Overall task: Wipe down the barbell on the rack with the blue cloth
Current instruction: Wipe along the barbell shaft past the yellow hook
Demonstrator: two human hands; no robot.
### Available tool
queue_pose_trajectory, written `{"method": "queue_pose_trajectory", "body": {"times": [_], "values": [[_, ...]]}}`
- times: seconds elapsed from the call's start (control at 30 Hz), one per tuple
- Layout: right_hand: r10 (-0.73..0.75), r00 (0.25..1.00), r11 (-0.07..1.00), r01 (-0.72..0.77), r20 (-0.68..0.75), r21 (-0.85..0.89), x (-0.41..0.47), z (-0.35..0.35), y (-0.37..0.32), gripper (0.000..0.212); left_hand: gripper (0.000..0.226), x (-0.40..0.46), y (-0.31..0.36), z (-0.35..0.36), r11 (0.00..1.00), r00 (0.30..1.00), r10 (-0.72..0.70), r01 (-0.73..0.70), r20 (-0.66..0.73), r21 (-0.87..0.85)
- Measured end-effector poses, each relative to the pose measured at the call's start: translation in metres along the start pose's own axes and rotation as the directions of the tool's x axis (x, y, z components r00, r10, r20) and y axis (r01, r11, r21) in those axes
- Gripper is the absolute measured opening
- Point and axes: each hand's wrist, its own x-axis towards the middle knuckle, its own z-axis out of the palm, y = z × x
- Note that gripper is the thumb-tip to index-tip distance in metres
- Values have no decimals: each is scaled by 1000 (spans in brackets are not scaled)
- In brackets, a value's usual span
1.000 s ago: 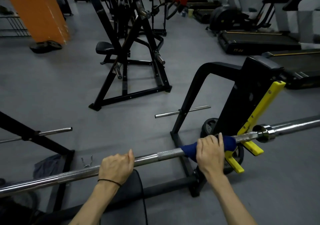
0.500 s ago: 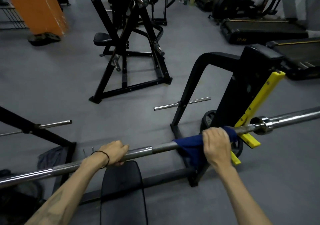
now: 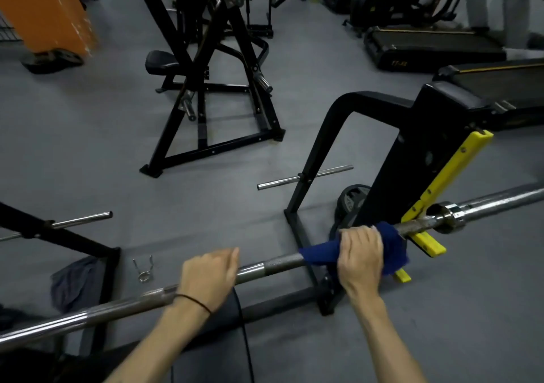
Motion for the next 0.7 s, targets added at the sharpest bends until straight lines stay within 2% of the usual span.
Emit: {"method": "queue_pose_trajectory", "body": {"times": [0.03, 0.07, 0.1, 0.13, 0.2, 0.23, 0.27, 0.3, 0.4, 0.47, 0.5, 0.57, 0.63, 0.67, 0.7], "values": [[123, 991, 992, -122, -47, 31, -10, 10, -28, 32, 40, 1, 15, 7, 995, 996, 44, -50, -79, -82], [151, 988, 983, -145, -46, 110, -22, 21, -59, 32, 35, 2, 30, 15, 982, 990, 80, -98, -116, -159], [79, 997, 978, -72, -23, 197, -36, 29, -85, 33, 33, 5, 43, 21, 968, 986, 110, -135, -127, -209], [-54, 998, 966, 46, 22, 255, -50, 32, -102, 35, 34, 7, 53, 25, 964, 985, 128, -151, -114, -220], [-366, 921, 919, 336, 131, 205, -56, 31, -86, 43, 39, 9, 57, 30, 973, 982, 169, -180, -84, -144], [-438, 881, 896, 411, 181, 168, -45, 25, -61, 46, 41, 7, 56, 32, 969, 975, 206, -215, -85, -118], [-440, 872, 898, 422, 214, 124, -34, 18, -35, 49, 44, 4, 54, 33, 965, 969, 228, -238, -90, -112], [-394, 897, 919, 385, 199, 81, -24, 12, -11, 49, 46, 2, 53, 33, 964, 968, 231, -241, -98, -112], [-142, 985, 990, 139, 103, 37, 1, 1, 26, 46, 48, 5, 58, 34, 980, 983, 155, -166, -102, -108], [19, 999, 997, -22, 40, 76, -4, 11, 0, 36, 47, 5, 64, 36, 993, 988, 98, -106, -118, -60], [39, 998, 993, -44, 54, 106, -12, 17, -20, 33, 46, 6, 66, 36, 996, 988, 77, -83, -130, -41], [-115, 983, 977, 86, 145, 194, -34, 21, -46, 36, 43, 6, 66, 35, 998, 987, 51, -54, -153, -11], [-392, 893, 912, 346, 220, 221, -37, 13, -29, 47, 40, 3, 65, 37, 999, 986, 46, -43, -163, 21], [-470, 851, 879, 428, 234, 208, -25, 7, -10, 49, 40, 2, 65, 38, 999, 985, 43, -37, -165, 35], [-483, 843, 874, 448, 238, 188, -13, 2, 11, 50, 41, 2, 65, 38, 998, 985, 41, -34, -167, 47]]}}
